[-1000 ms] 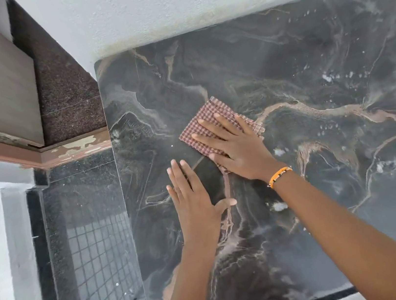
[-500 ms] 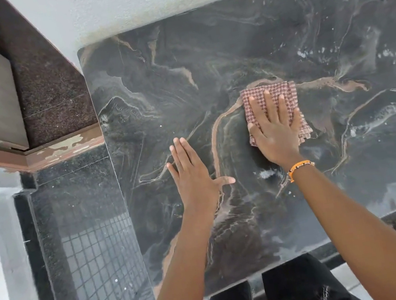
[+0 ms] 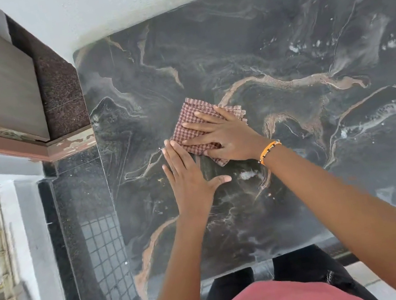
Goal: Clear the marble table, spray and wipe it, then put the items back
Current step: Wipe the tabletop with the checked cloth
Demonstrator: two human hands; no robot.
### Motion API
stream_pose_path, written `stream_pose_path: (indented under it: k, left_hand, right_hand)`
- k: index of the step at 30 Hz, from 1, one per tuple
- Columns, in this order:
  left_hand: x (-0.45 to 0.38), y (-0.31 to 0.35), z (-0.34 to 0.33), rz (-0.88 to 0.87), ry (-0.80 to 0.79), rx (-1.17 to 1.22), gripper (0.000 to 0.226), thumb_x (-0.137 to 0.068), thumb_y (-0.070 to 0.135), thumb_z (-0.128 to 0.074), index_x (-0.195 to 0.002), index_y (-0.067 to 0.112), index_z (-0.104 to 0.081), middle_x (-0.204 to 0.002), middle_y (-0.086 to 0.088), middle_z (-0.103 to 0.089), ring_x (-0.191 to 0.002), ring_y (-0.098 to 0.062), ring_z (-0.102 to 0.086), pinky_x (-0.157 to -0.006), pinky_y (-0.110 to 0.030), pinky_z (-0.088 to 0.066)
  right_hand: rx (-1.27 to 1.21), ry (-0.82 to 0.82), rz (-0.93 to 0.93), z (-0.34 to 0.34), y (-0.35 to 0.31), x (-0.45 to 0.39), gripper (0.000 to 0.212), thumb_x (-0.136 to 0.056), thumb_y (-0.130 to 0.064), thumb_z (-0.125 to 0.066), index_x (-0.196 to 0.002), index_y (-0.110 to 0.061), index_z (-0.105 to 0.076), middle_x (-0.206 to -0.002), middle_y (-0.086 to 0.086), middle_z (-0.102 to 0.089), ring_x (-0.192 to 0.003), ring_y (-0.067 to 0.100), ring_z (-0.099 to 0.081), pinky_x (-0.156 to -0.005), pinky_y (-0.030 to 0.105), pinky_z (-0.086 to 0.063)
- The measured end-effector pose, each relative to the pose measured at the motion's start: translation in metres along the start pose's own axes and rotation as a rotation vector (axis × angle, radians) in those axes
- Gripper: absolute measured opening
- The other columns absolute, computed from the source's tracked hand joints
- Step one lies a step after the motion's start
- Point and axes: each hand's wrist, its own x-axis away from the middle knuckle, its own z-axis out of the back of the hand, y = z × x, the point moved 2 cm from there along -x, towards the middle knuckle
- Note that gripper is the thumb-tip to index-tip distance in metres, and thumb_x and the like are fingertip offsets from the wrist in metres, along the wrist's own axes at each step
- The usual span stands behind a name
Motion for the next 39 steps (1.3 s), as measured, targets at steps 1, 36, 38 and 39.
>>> stream_pose_path:
  k: [1,36,38,39]
  left_hand:
    - [0.0,0.012,-0.004,-0.002,-0.027,-0.02,0.137,-0.055,0.074,-0.056,-0.144,0.0,0.018,-0.155,-0.017,0.018,-0.144,-0.029,0.017,-0.117,-0.043,0.005]
    - [-0.09,0.196,-0.064,0.007,-0.101,-0.111,0.12,-0.069,0.063,-0.062,-0.147,0.005,0.009,-0.157,-0.01,0.017,-0.145,-0.026,0.016,-0.115,-0.052,-0.001]
    - [-0.091,0.197,-0.066,0.008,-0.1,-0.111,0.12,-0.069,0.063,-0.061,-0.147,0.005,0.009,-0.157,-0.01,0.017,-0.145,-0.026,0.015,-0.115,-0.052,-0.001]
    - [-0.091,0.197,-0.066,0.007,-0.098,-0.113,0.12,-0.069,0.064,-0.06,-0.147,0.005,0.008,-0.157,-0.01,0.017,-0.145,-0.026,0.015,-0.115,-0.052,-0.001]
  right_hand:
    - [-0.011,0.014,-0.022,0.004,0.012,0.014,0.052,-0.092,-0.033,-0.05,-0.138,-0.049,-0.034,-0.157,-0.015,-0.017,-0.148,0.013,-0.004,-0.116,0.039,0.012]
    - [0.125,0.309,-0.662,0.1,0.282,0.118,0.053,-0.098,-0.038,-0.03,-0.148,-0.037,-0.016,-0.16,-0.003,-0.013,-0.147,0.028,-0.009,-0.116,0.055,-0.004]
    - [0.091,0.348,-0.804,0.099,0.293,0.146,0.053,-0.098,-0.037,-0.029,-0.149,-0.034,-0.015,-0.161,-0.001,-0.011,-0.147,0.031,-0.008,-0.116,0.058,-0.004]
    - [0.076,0.36,-0.868,0.095,0.289,0.156,0.054,-0.097,-0.037,-0.028,-0.149,-0.032,-0.015,-0.161,0.001,-0.011,-0.147,0.033,-0.008,-0.115,0.06,-0.004]
